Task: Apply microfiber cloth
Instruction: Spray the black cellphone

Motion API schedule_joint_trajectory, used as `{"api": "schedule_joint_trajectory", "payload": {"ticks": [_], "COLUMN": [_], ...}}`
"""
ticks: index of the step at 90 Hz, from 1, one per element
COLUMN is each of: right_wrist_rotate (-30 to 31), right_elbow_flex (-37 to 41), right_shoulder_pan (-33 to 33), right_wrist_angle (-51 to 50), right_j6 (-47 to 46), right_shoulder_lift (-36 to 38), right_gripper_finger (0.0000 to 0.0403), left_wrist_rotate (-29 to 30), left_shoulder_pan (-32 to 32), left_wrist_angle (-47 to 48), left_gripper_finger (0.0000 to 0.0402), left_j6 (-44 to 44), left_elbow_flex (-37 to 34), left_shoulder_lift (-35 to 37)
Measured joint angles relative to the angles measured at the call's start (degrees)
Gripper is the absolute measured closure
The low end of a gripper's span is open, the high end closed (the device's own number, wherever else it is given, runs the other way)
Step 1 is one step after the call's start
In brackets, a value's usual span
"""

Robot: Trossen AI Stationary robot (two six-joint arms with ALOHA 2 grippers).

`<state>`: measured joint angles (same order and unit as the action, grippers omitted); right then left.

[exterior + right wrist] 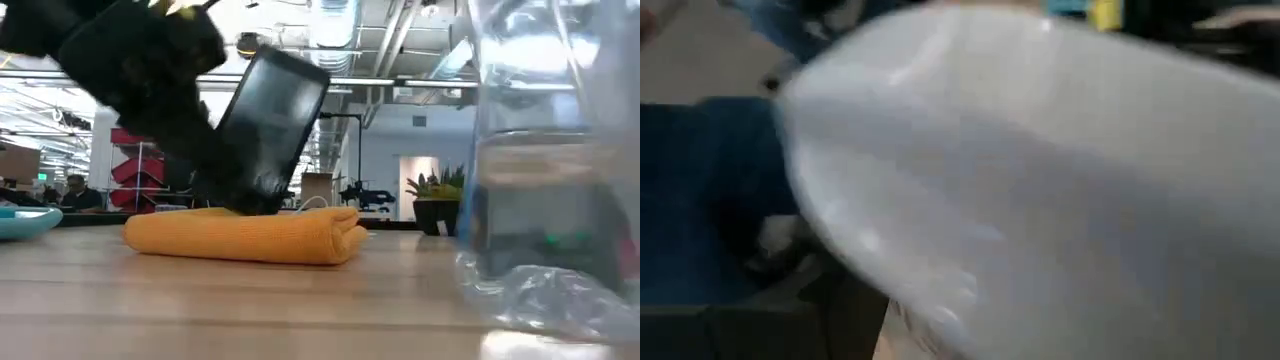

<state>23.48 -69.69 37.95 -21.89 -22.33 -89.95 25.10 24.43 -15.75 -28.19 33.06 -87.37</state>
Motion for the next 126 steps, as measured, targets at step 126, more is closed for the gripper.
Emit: {"api": "schedule_joint_trajectory", "payload": {"ticks": [126], "right_wrist_rotate": [23.54], "right_elbow_flex": [0.83], "right_shoulder_pan": [3.87], "right_wrist_angle": [-15.62], "right_j6": [-0.94], "right_shoulder_lift": [4.55], "right_gripper_finger": [0.0121], "left_wrist_rotate": [1.24], "left_shoulder_pan": [0.79], "left_wrist_angle": [-8.18], "left_gripper_finger": [0.0386], "left_j6": [-2.51], "left_elbow_flex": [-3.95], "left_shoulder_lift": [0.0]}}
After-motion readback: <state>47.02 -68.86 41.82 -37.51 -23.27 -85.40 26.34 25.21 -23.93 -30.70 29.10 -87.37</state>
